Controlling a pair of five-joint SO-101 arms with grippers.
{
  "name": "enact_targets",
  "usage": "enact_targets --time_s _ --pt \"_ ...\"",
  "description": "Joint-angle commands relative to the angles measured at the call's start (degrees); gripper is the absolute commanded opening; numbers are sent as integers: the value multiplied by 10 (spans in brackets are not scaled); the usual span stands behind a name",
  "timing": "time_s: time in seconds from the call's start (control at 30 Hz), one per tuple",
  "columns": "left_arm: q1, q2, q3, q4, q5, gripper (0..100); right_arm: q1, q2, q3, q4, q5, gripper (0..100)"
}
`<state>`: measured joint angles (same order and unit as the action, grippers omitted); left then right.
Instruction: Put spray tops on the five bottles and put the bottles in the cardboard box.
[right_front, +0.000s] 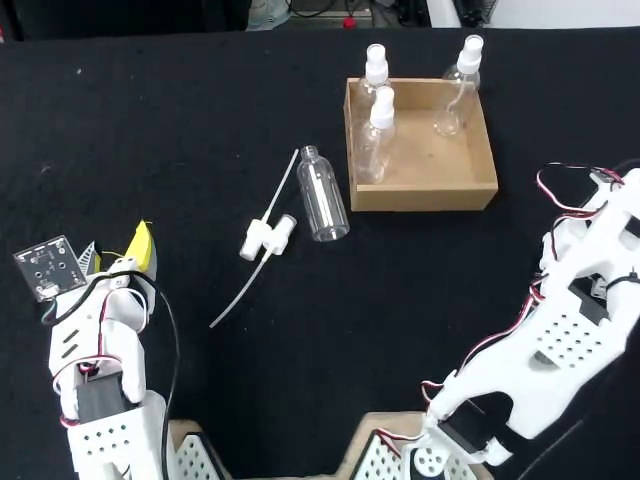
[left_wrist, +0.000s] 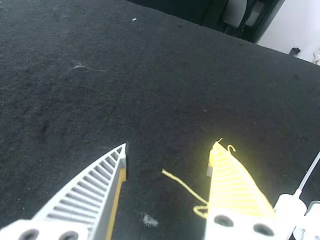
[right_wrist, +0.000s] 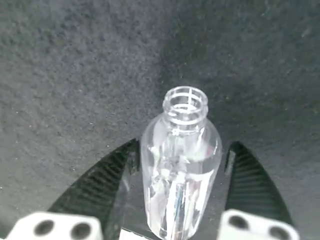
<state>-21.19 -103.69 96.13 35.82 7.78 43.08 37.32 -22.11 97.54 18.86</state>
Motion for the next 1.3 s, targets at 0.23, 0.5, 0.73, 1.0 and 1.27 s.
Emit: enact_targets --time_s 0.23,0.5,0.73,1.0,1.27 --pt "-2 -10 12 -13 3 256 -21 -18 -45 33 21 131" --pt "-1 -10 12 -13 3 256 -26 -163 -51 34 98 131" --pt "-1 -10 12 -13 3 256 -43 -365 94 8 179 131" --pt "0 -10 12 -13 3 256 -109 -647 403 -153 190 131" --pt "0 -10 12 -13 3 256 -272 -974 587 -249 30 130"
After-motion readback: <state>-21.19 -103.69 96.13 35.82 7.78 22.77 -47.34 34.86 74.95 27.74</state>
